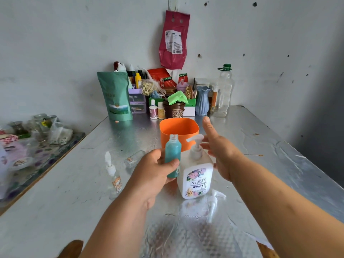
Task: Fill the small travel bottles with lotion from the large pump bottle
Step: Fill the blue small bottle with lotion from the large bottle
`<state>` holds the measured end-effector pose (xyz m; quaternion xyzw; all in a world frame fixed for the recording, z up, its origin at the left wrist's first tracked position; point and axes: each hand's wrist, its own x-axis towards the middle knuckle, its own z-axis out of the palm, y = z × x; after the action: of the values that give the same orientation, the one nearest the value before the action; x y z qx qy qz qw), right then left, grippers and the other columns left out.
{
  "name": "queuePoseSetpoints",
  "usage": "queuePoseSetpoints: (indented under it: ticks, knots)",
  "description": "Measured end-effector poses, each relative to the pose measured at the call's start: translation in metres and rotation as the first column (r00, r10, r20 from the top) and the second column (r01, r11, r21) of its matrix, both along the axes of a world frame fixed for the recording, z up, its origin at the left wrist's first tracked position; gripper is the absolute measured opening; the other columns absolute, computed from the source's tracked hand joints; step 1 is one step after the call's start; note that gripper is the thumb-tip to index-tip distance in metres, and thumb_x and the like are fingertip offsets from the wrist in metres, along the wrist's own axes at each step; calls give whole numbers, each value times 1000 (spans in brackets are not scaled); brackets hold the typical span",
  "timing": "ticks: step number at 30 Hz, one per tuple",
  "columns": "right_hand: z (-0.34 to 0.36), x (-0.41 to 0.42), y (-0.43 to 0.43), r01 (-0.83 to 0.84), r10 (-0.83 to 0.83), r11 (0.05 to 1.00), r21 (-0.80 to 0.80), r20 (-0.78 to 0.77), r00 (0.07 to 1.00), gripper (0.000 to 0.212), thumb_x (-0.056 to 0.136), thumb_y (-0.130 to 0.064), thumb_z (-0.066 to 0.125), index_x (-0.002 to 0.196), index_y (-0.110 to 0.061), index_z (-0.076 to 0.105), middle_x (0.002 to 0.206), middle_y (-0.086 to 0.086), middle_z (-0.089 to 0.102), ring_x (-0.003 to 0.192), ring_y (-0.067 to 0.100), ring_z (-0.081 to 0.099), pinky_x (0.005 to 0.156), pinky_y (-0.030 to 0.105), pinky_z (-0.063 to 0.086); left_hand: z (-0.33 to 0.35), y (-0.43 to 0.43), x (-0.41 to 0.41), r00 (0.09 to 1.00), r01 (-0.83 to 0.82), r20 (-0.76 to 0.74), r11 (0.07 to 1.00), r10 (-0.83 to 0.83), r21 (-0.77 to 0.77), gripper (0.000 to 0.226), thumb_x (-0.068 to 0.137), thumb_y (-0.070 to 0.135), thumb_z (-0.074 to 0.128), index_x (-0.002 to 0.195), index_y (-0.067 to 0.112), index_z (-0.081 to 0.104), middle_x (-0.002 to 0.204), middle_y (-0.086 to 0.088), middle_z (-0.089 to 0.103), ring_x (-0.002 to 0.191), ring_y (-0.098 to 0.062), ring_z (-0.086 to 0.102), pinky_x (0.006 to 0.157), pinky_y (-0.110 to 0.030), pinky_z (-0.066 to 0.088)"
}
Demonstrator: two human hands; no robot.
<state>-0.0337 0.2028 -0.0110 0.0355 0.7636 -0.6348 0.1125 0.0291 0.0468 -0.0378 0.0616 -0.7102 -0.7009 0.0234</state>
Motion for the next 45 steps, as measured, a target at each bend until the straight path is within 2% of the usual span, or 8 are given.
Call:
queuePoseSetpoints:
  ticks: [5,7,11,17,22,30,40,45]
  knots:
    - [1,1,3,35,-34,999,-8,52,998,87,75,-83,34,127,-18,59,122,4,59,89,16,53,81,38,47,10,-7,2,1000,21,8,977,-23,213,25,91,2,59,116,5,63,108,-13,72,86,-19,70,64,-26,60]
    - [3,2,3,33,-32,999,-22,47,998,80,82,-78,33,127,-17,59,108,1,61,80,12,54,68,33,47,10,-8,2,1000,28,-2,968,-29,251,25,91,1,59,115,5,63,107,-13,72,87,-20,71,66,-27,60]
    - [0,1,4,30,-31,999,34,23,999,84,79,-81,36,130,-17,57,132,5,57,116,26,52,102,50,42,9,-7,4,1000,4,-23,983,0,183,24,89,1,62,112,9,63,104,-8,73,92,-21,70,73,-31,58]
    - [-5,1,4,41,-37,995,87,-52,998,68,87,-69,42,126,-17,60,128,5,60,115,24,53,105,48,39,-6,-6,-4,987,-157,-97,885,127,-438,34,80,18,76,107,29,58,104,9,69,96,-14,66,90,-42,53]
    - [-7,-1,2,38,-34,996,78,-57,998,66,83,-71,48,122,-20,62,121,3,64,111,27,60,104,50,42,-4,5,-7,985,-168,-126,766,113,-621,38,84,26,73,117,29,56,112,10,65,102,-15,62,89,-36,50]
    - [-16,-9,5,32,-24,995,95,-76,997,86,57,-85,55,115,-23,65,111,4,70,107,28,63,101,51,46,-4,12,-8,984,-171,-153,760,94,-627,34,85,28,70,113,35,52,112,13,63,103,-13,59,89,-35,48]
    - [-25,-13,0,42,-31,997,61,-171,985,33,95,-48,51,114,-22,58,91,-8,62,81,3,54,62,21,38,-11,13,-13,982,-179,-156,775,105,-606,33,84,24,71,110,33,53,110,13,63,103,-12,60,87,-33,48]
    - [-22,-10,-2,24,-20,999,33,-135,991,34,93,-47,54,113,-20,61,100,-1,69,94,18,65,82,34,50,-12,13,-11,985,-165,-147,787,95,-594,31,84,26,71,107,35,51,110,12,63,101,-11,60,87,-33,48]
